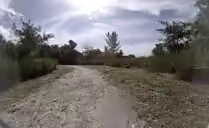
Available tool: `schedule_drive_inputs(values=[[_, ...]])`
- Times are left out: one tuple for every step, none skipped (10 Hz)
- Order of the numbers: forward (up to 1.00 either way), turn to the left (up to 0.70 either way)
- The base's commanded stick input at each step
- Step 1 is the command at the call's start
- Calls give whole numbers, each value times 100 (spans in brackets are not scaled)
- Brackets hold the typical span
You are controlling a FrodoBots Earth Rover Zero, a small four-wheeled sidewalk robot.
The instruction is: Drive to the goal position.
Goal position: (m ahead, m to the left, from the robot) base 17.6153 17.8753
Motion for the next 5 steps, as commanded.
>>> schedule_drive_inputs(values=[[85, 0], [85, 0], [85, 0], [85, 0], [85, 9]])
